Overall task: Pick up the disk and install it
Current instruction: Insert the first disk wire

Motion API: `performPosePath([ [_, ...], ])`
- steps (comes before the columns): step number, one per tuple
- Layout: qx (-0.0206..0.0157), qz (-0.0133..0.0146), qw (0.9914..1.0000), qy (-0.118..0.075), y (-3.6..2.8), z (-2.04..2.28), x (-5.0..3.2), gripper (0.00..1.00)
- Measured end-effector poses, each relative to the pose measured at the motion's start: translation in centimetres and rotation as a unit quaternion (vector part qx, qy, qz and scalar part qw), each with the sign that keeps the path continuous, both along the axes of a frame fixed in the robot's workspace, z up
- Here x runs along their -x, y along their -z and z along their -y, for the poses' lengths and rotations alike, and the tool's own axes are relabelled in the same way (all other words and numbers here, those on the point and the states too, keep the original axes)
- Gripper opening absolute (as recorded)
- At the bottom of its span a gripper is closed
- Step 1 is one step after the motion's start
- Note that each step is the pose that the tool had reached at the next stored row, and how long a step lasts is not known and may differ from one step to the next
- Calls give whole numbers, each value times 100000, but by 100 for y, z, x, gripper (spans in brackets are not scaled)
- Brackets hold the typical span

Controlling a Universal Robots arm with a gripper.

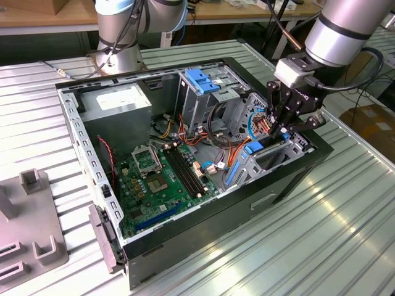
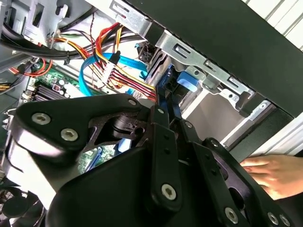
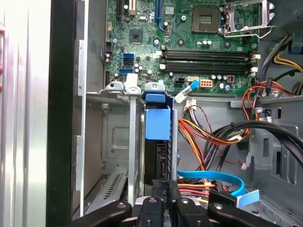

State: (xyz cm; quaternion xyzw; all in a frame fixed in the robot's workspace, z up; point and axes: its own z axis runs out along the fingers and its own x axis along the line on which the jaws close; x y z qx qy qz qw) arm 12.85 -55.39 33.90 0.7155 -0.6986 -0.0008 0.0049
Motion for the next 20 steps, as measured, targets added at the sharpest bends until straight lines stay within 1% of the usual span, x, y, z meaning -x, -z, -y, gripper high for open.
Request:
performPosePath([
  [2,-34,5,100000,-1,3,0,0,16],
  [3,-39,5,100000,-3,2,0,0,18],
  [4,-11,2,100000,-2,-10,0,0,24],
  [5,-13,0,100000,-2,-27,0,0,24],
  [7,-3,0,100000,2,-83,0,-1,24],
  [8,4,2,100000,-1,-121,0,-2,24],
  [11,-13,3,100000,-3,-125,0,-3,24],
  [13,2,2,100000,0,-127,0,-3,23],
  [15,-3,2,100000,-3,-127,0,-3,10],
  [20,-1,0,100000,-2,-130,0,-3,10],
])
